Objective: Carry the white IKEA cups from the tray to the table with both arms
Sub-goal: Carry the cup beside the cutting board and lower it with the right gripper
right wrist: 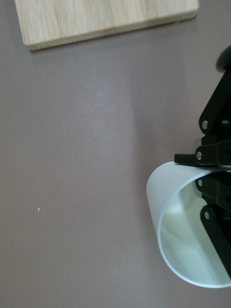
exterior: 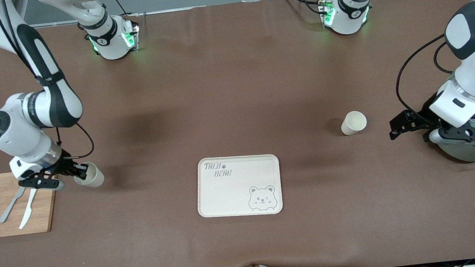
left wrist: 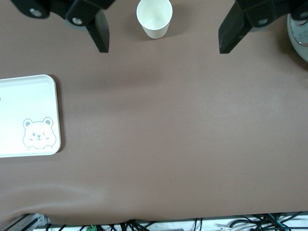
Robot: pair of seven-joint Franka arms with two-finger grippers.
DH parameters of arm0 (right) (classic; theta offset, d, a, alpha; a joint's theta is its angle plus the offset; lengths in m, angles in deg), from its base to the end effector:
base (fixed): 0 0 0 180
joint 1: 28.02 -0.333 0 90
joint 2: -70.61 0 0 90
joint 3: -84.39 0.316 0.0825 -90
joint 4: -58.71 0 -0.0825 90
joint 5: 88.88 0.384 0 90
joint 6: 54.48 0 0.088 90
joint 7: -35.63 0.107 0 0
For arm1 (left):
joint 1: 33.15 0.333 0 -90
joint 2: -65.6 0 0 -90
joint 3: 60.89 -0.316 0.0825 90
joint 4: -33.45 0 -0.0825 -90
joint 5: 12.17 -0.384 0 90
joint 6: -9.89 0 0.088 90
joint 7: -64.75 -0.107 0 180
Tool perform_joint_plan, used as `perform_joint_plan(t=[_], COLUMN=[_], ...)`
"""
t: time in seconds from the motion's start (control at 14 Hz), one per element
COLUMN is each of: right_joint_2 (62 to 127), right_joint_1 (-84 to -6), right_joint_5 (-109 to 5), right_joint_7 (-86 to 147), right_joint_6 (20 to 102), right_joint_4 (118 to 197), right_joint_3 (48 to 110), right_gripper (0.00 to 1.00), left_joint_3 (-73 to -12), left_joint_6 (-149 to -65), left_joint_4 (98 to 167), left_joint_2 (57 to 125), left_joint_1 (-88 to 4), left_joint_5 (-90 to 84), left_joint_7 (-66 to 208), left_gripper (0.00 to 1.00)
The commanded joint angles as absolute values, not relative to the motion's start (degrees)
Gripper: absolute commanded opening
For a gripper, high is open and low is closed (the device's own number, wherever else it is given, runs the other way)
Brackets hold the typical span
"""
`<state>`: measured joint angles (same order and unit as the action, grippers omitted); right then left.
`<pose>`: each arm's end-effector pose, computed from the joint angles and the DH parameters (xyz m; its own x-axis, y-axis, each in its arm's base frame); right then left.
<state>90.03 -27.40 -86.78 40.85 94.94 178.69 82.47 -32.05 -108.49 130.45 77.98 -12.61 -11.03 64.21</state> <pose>0.6001 -0.0269 0.2758 0.9717 -0.1618 0.1723 -0.1593 -0.9868 -0.0285 0.6339 -0.0698 0.4984 0.9768 -0.1136 0.1813 -0.1367 -0.9833 0.1205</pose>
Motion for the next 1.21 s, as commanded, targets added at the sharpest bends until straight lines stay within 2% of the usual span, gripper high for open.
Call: perform_joint_plan(t=[0.0, 0.07, 0.57, 0.93, 1.14], right_joint_2=[92.22, 92.84, 96.35, 97.15, 98.38], right_joint_1=[-27.14, -27.22, -27.49, -27.66, -27.75], right_joint_5=[-85.63, -85.63, -85.63, -85.54, -85.10], right_joint_7=[41.08, 41.08, 41.17, 41.17, 41.17], right_joint_6=[98.96, 100.02, 104.86, 106.00, 107.94], right_joint_4=[178.77, 178.69, 178.60, 178.51, 178.51], right_joint_3=[83.34, 83.34, 83.42, 83.42, 83.42], right_gripper=[0.00, 0.00, 0.00, 0.00, 0.00], left_joint_3=[-43.87, -46.45, -50.34, -50.61, -50.70], left_joint_6=[-106.04, -106.13, -103.32, -102.00, -97.70], left_joint_4=[128.72, 128.72, 125.74, 125.56, 125.30], left_joint_2=[77.82, 77.73, 77.81, 77.37, 77.11], left_joint_1=[-24.92, -27.41, -32.87, -33.59, -33.59], left_joint_5=[-12.09, -12.09, -11.65, -12.08, -17.33], left_joint_7=[67.11, 67.21, 68.08, 68.88, 68.00], left_gripper=[1.00, 1.00, 1.00, 1.00, 1.00])
